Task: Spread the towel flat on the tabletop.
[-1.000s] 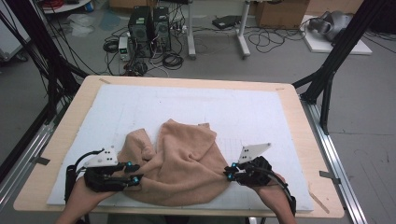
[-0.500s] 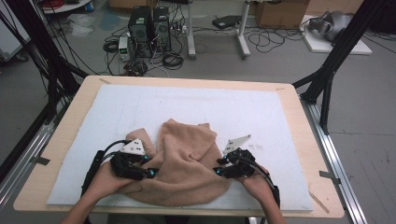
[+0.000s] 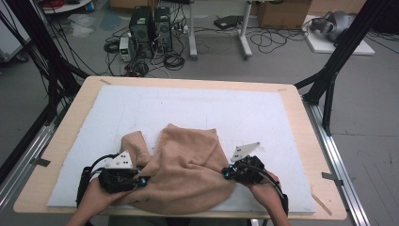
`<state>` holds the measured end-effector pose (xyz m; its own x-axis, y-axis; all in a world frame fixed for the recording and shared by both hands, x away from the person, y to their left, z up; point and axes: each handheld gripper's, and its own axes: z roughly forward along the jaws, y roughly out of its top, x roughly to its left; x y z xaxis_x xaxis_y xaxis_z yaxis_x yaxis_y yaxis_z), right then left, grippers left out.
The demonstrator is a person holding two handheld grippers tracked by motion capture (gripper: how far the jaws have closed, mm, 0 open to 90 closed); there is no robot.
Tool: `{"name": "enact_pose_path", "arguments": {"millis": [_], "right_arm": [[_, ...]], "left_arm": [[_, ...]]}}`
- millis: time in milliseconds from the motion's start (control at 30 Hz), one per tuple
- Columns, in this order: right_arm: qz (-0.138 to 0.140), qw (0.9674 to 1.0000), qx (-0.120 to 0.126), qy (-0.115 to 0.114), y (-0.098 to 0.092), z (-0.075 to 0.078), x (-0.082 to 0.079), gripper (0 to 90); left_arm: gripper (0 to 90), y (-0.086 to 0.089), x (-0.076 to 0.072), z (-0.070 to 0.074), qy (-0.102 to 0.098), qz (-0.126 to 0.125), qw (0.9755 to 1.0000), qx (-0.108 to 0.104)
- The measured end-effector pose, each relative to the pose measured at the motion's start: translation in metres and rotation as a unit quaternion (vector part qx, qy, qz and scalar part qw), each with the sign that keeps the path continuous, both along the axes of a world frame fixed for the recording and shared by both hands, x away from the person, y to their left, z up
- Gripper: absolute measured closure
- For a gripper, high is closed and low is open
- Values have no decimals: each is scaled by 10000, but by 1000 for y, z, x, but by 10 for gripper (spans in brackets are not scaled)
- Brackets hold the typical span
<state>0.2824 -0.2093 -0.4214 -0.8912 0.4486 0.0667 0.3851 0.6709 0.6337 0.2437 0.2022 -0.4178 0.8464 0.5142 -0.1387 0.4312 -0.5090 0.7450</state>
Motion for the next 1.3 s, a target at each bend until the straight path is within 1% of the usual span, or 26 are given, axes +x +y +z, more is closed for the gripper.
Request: {"name": "enact_pose_path", "arguments": {"millis": [67, 133, 200, 267, 300, 367, 467, 500, 533, 567, 633, 733, 767, 800, 833, 867, 900, 933, 967, 1000, 1033, 1067, 1100, 1167, 1233, 1300], "right_arm": [[-20, 10000, -56, -14, -6, 3, -8, 875], [-14, 10000, 9, 36, -13, 6, -14, 873], [7, 10000, 65, 60, -16, 7, -17, 870], [17, 9998, 214, -35, -23, 14, -22, 854], [-14, 9995, 309, -76, -25, 16, -22, 812], [-80, 9988, 483, -86, -30, 22, -17, 765], [-147, 9986, 474, -161, -31, 27, -6, 704], [-155, 9985, 501, -159, -30, 27, -1, 683], [-177, 9985, 506, -144, -29, 26, 3, 672], [-177, 9985, 506, -144, -29, 26, 3, 672], [-204, 9985, 508, -16, -23, 19, 14, 632], [-179, 9985, 514, 82, -16, 9, 21, 605], [-181, 9983, 538, 129, -14, 5, 23, 598], [-173, 9983, 532, 167, -11, 1, 25, 595], [-181, 9985, 474, 194, -9, -3, 26, 595], [-171, 9988, 402, 209, -6, -6, 27, 601], [-164, 9991, 303, 238, -3, -10, 27, 618], [-178, 9992, 217, 269, 0, -14, 27, 654], [-207, 9994, 237, 112, 0, -15, 26, 709], [-207, 9994, 237, 112, 0, -15, 26, 709], [-245, 9995, 200, 33, -1, -15, 24, 846], [-216, 9996, 199, 29, -1, -15, 23, 861], [-188, 9997, 182, 2, -1, -14, 23, 867], [-163, 9997, 156, -23, -1, -14, 22, 871], [-153, 9998, 102, -37, -2, -12, 20, 874], [-148, 9998, 106, -58, -4, -10, 17, 874]], "left_arm": [[815, 2, -4, 2, 8, -27, 10000, -27], [783, 3, -5, 4, 33, -56, 10000, -37], [699, 3, -5, 8, 65, -108, 9999, -82], [623, 3, -5, 14, 74, -148, 9997, -160], [595, 3, -4, 22, 52, -192, 9994, -299], [550, 1, -3, 32, -39, -217, 9991, -350], [512, -3, 3, 46, -196, -243, 9988, -384], [506, -3, 3, 46, -196, -243, 9988, -384], [496, -5, 8, 55, -287, -217, 9984, -426], [483, -5, 8, 55, -287, -217, 9984, -426], [481, -4, 11, 66, -424, -195, 9974, -553], [465, -2, 13, 70, -473, -119, 9972, -569], [463, -4, 16, 68, -459, -75, 9979, -455], [463, -4, 16, 68, -459, -75, 9979, -455], [465, -7, 18, 65, -450, -94, 9984, -336], [472, -15, 24, 56, -412, -110, 9991, 78], [484, -15, 24, 56, -412, -110, 9991, 78], [527, -21, 31, 44, -276, -127, 9993, 198], [583, -23, 35, 38, -234, -82, 9992, 311], [642, -23, 35, 38, -234, -82, 9992, 311], [729, -24, 38, 32, -195, -60, 9989, 411], [789, -25, 39, 25, -183, -64, 9986, 489], [818, -23, 41, 15, -60, -37, 9991, 428], [828, -23, 40, 11, -35, -15, 9992, 390], [837, -19, 34, 9, -50, 38, 9996, 279], [839, -15, 28, 9, -113, 64, 9996, 248]]}}
